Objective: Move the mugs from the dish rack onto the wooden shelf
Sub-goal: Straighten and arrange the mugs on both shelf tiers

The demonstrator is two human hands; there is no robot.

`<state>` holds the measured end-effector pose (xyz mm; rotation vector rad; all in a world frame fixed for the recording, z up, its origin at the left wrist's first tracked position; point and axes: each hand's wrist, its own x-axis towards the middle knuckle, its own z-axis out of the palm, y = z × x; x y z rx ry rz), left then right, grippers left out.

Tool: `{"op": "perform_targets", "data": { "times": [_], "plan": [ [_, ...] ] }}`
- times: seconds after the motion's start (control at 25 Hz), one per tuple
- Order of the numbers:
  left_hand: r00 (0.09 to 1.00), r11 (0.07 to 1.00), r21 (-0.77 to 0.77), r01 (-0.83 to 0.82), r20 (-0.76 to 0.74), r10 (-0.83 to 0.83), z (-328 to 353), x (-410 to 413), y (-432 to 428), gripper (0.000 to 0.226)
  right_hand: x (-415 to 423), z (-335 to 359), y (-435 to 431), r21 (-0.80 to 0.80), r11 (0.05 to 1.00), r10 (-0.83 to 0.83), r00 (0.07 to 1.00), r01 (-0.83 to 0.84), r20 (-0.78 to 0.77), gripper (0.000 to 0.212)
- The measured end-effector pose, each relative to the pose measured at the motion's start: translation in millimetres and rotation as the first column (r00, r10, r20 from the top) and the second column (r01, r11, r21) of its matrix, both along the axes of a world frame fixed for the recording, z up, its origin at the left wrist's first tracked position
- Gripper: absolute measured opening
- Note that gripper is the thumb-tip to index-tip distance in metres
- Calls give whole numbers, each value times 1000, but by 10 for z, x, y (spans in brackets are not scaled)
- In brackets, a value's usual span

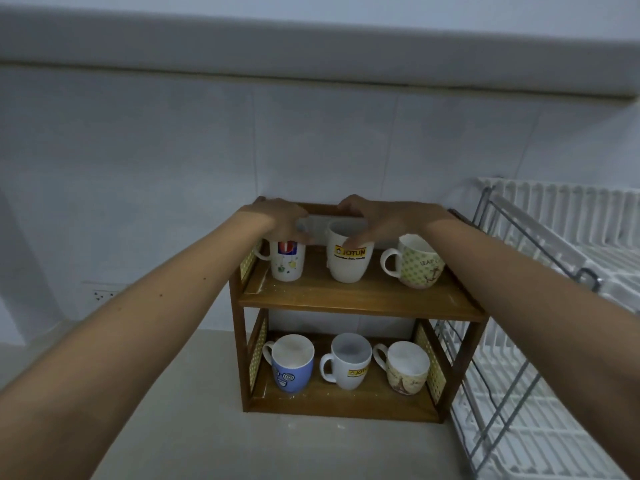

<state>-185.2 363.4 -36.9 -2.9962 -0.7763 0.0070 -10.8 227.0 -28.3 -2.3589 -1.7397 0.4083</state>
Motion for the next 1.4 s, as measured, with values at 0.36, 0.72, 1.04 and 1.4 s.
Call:
{"op": "perform_targets", "data": {
  "times": [0.36, 0.72, 1.04, 1.4],
  "plan": [
    [970, 969, -210, 132, 228, -83, -237, 578, -396, 96, 372, 112, -630, -315, 908, -168, 930, 275, 328, 83],
    [965, 955, -249, 161, 244, -99, -237, 617, -378, 86, 414, 20, -693, -159, 946, -213, 913, 281, 347, 82],
    [976, 955, -267, 132, 203, -78, -215, 598, -423, 93, 418, -7, -720, -187, 934, -211, 892, 304, 400, 84],
    [971, 992, 91, -90, -215, 108, 70, 92, -4, 86, -67, -79, -140, 38, 993, -112, 984, 108, 137, 96]
  ]
}}
